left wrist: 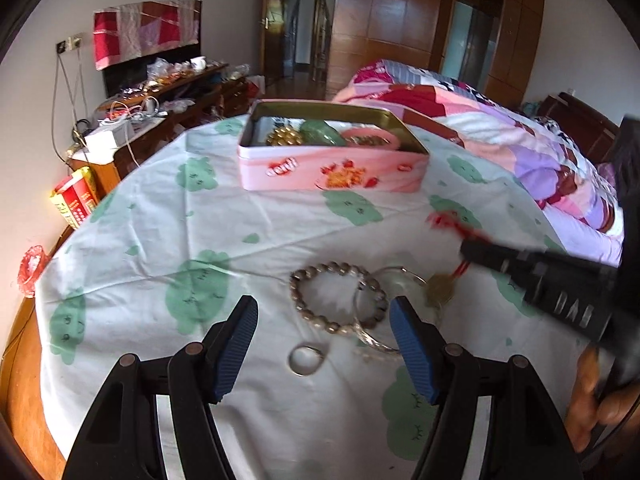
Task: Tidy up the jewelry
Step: 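Grasp the silver hoop with the left gripper while the right grasps the red tassel charm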
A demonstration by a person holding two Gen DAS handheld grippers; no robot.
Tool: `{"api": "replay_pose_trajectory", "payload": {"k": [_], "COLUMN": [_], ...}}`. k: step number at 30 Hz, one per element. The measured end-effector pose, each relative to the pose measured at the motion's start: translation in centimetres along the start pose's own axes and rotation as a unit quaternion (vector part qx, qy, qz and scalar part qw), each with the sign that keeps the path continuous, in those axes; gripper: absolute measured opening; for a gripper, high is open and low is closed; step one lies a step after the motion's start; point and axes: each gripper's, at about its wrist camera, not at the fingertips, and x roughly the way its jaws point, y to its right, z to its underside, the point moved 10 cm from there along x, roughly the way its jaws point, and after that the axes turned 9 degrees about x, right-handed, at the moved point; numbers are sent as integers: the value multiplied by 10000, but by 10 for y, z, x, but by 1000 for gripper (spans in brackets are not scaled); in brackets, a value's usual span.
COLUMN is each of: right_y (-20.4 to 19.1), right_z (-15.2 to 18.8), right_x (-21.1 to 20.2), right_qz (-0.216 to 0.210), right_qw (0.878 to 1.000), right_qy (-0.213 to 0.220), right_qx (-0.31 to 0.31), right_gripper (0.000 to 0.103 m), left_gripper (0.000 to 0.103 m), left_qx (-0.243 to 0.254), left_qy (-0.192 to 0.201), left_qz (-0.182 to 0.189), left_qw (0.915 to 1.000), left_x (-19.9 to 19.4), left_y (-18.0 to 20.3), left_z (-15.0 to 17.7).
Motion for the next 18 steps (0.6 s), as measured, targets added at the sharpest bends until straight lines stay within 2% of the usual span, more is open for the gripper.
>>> {"api": "replay_pose_trajectory", "payload": {"k": [2, 3, 6, 9, 14, 16, 17, 18], "right_y": [9, 13, 24, 31, 33, 34, 35, 36], "right_z": [-10, -14, -22, -21, -17, -16, -15, -15], "right_x": [-9, -13, -17, -12, -7, -5, -6, -6], "right_qz": [110, 133, 214, 321, 242, 174, 160, 131], "right_qw": [9996, 9992, 9981, 9977, 9981, 9982, 9981, 9979], "right_qy": [244, 333, 482, 469, 374, 335, 329, 329], "right_qx": [119, 181, 326, 366, 415, 471, 500, 536], "right_gripper": [8, 8, 8, 8, 8, 8, 8, 8], "left_gripper": [64, 53, 32, 31, 31, 22, 6, 4], "left_qx": [-21, -7, 101, 224, 245, 226, 198, 147], "left_qy": [-32, -52, -240, -262, -322, -314, -343, -363], "left_qz": [135, 188, 192, 133, 132, 150, 170, 208], "left_qw": [9999, 9998, 9995, 9993, 9991, 9991, 9991, 9990], "left_x": [2, 4, 13, 15, 18, 19, 21, 23], "left_y": [5, 9, 15, 20, 22, 22, 21, 21], "left_z": [0, 0, 4, 4, 2, 0, -1, 0]}}
